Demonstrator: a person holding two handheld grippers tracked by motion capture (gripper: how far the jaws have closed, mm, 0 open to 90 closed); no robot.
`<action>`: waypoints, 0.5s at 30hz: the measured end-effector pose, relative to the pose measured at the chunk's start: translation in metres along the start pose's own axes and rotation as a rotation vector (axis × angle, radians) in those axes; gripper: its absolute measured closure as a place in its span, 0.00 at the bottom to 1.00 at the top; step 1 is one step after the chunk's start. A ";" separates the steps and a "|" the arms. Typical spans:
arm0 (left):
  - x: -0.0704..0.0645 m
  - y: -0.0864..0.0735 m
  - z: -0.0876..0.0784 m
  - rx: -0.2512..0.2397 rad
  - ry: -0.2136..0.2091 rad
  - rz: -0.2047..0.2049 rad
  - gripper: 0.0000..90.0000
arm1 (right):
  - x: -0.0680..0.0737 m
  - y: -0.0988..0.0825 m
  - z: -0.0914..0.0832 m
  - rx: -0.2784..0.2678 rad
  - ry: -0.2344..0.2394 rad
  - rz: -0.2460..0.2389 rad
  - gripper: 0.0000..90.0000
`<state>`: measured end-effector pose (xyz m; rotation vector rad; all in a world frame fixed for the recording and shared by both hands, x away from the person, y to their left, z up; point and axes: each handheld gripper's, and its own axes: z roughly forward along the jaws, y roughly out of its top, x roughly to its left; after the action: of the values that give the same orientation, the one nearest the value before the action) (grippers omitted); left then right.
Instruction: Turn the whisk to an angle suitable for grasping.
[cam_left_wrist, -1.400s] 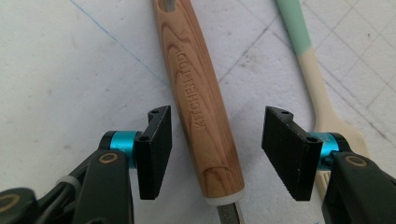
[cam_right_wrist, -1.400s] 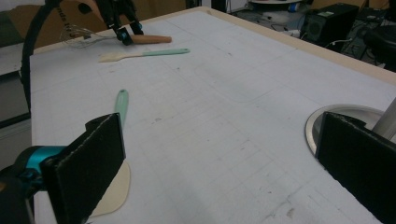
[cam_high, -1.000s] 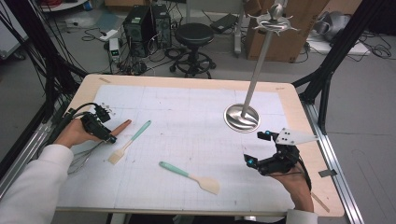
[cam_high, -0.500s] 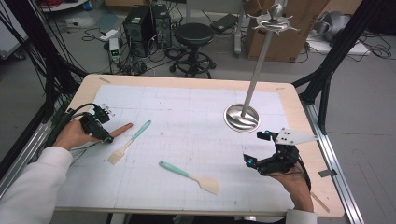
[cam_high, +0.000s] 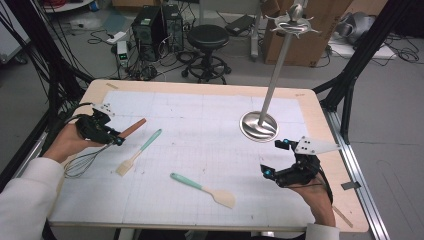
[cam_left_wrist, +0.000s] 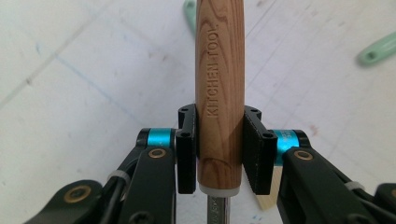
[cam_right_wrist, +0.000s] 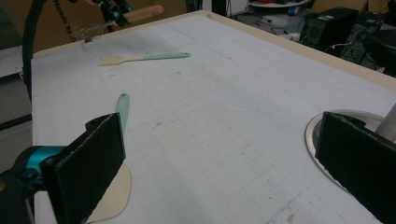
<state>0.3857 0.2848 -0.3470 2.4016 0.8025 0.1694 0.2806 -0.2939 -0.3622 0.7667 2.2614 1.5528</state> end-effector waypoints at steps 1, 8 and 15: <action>-0.003 0.002 -0.005 -0.020 -0.001 0.016 0.77 | 0.000 0.000 -0.001 -0.004 0.000 0.002 0.00; -0.021 0.019 -0.035 -0.136 -0.059 0.094 0.77 | 0.000 0.000 -0.001 -0.002 0.000 0.005 0.00; -0.039 0.032 -0.050 -0.224 -0.120 0.157 0.77 | 0.000 -0.004 -0.005 0.005 -0.011 0.013 0.00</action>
<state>0.3561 0.2666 -0.2848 2.2374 0.5112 0.1663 0.2774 -0.2990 -0.3646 0.7912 2.2575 1.5456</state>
